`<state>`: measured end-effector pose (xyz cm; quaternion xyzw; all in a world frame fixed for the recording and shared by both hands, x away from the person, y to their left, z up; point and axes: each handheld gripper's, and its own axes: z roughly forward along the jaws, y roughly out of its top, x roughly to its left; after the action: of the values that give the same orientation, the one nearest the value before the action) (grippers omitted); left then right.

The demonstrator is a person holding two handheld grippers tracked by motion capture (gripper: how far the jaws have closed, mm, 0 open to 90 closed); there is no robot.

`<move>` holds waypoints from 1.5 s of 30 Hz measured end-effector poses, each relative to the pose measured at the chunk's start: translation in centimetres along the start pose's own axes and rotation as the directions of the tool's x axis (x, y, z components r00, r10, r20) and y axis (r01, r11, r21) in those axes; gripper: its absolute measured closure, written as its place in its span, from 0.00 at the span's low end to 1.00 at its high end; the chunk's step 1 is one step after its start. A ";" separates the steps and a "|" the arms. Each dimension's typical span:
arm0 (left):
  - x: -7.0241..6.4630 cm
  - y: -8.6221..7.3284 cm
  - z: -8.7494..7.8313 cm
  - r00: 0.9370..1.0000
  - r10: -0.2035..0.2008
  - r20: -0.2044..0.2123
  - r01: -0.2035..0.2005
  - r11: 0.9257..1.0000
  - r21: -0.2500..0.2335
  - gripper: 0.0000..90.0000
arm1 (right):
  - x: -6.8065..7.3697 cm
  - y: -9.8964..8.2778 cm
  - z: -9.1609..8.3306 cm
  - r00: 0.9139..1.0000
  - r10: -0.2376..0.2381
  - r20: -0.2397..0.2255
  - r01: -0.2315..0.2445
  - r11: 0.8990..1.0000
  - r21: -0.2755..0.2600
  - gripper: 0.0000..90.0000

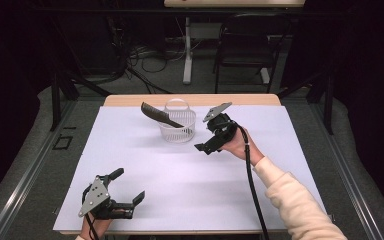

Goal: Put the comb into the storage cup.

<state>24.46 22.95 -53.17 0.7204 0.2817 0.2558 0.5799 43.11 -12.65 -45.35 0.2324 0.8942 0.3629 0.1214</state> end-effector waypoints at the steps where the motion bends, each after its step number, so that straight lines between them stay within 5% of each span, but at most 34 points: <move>1: 0.0 0.0 0.0 1.000 0.000 0.000 0.000 1.000 0.000 0.00 | 0.0 -0.1 -0.1 1.000 0.001 0.000 -0.001 1.000 0.001 0.00; 45: -0.1 0.0 0.1 1.000 0.001 -0.001 -0.001 1.000 0.001 0.00 | 2.5 -8.9 -5.1 0.995 0.089 0.041 -0.090 0.996 0.018 0.00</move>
<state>24.42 22.77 -53.16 0.7207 0.2819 0.2561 0.5792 36.09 -20.01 -48.13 0.2807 0.8839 0.3542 0.1206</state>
